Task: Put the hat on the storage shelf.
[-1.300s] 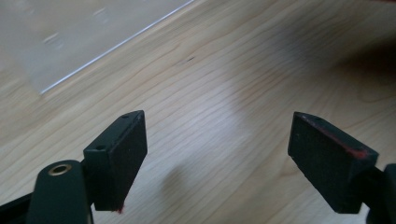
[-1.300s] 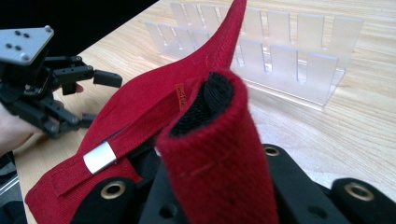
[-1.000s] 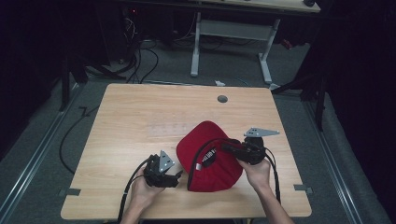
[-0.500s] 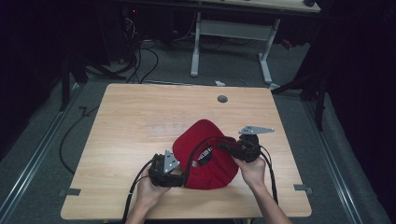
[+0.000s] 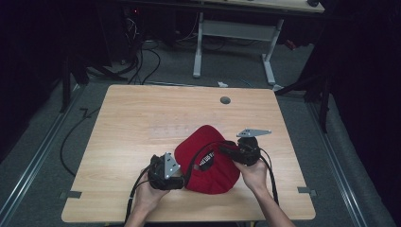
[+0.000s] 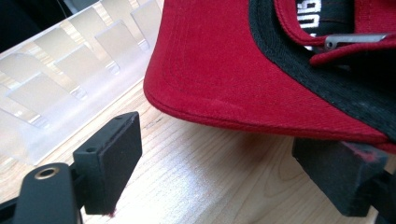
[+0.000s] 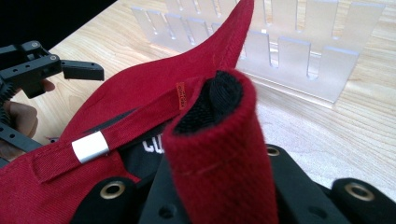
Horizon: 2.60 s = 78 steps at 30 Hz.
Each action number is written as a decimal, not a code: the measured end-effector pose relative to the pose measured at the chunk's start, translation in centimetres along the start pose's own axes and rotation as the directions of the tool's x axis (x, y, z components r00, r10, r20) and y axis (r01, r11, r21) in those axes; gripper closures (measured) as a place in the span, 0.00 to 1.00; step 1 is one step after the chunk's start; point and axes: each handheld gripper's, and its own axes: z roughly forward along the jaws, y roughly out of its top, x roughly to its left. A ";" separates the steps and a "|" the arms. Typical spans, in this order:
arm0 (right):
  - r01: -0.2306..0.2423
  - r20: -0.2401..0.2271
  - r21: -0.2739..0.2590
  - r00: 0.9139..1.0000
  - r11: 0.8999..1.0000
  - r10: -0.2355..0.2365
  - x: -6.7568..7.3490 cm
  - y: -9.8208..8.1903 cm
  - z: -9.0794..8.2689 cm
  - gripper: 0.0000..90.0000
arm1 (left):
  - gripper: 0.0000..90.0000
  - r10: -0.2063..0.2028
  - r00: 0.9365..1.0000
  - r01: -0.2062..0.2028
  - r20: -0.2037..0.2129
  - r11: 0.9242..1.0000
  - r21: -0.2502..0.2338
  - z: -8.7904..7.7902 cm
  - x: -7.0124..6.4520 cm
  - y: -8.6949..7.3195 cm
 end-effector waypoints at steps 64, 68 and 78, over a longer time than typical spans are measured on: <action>-0.116 -0.185 -0.060 0.977 0.991 0.103 -0.8 0.3 0.1 0.60 | 0.92 0.144 0.971 -0.165 0.193 0.981 0.100 -3.0 -1.4 1.4; -0.149 -0.163 -0.136 0.978 0.979 0.127 -2.0 0.5 -1.5 0.53 | 0.95 0.112 0.977 -0.130 0.180 0.987 0.094 -3.3 -0.9 2.2; -0.144 -0.126 -0.259 0.986 0.955 0.114 -2.6 0.6 -3.8 0.49 | 0.95 0.050 0.991 -0.060 0.126 0.995 0.082 -3.9 0.7 3.0</action>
